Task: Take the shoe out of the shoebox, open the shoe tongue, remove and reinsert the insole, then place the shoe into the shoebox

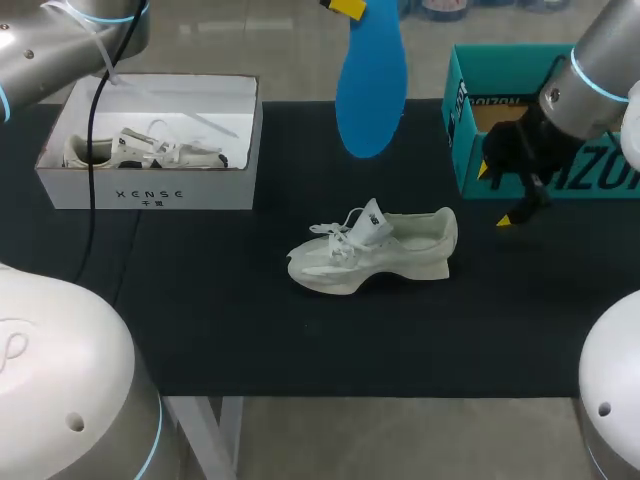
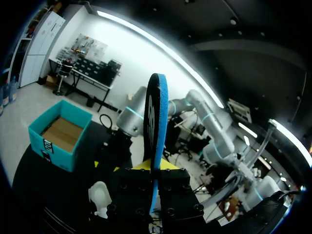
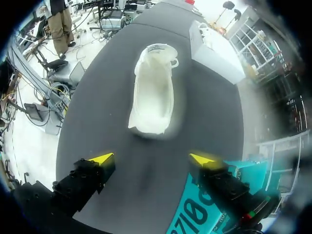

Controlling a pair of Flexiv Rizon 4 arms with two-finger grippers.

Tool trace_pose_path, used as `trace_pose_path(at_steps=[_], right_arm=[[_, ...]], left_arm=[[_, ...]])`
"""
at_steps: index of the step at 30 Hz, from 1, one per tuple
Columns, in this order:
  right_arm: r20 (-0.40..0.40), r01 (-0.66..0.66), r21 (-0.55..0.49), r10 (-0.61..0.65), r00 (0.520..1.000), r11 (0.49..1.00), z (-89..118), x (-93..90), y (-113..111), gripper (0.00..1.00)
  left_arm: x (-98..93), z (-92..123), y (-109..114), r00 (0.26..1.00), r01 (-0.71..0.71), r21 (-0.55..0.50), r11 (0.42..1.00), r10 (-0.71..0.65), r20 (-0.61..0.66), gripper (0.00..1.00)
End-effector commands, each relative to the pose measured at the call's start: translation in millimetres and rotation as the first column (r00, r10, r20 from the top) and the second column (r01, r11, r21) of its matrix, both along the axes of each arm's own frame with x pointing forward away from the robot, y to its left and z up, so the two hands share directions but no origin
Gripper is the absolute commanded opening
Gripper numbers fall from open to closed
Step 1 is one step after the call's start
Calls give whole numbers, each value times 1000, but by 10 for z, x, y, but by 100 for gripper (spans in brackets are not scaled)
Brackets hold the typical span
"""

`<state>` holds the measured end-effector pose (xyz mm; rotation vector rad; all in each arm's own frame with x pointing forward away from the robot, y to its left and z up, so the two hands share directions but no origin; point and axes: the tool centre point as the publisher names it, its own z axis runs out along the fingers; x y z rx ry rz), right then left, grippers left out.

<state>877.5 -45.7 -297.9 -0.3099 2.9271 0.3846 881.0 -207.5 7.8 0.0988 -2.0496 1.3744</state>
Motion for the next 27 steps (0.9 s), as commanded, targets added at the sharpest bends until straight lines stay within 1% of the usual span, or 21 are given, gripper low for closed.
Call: trace_pose_path(at_steps=[1,7,11,19,20,27], right_arm=[[8,7,-24,-7,1000,1000,15,-41,8,100],[12,5,-8,-5,1000,1000,5,-26,35,100],[14,2,-4,-2,1000,1000,1,-8,53,100],[23,-22,-18,22,999,1000,59,34,233,100],[20,-17,-35,18,1000,999,61,41,262,100],[9,-22,-46,22,1000,999,41,84,477,100]], left_arm=[[-11,-7,3,1000,-3,-2,1000,3,0,0],[-204,230,20,999,10,-16,1000,-9,35,0],[-320,318,23,998,7,-14,1000,-6,61,0],[-341,329,27,999,-4,0,1000,4,44,0],[-341,329,27,999,-4,0,1000,4,44,0],[-341,329,27,999,-4,0,1000,4,44,0]])
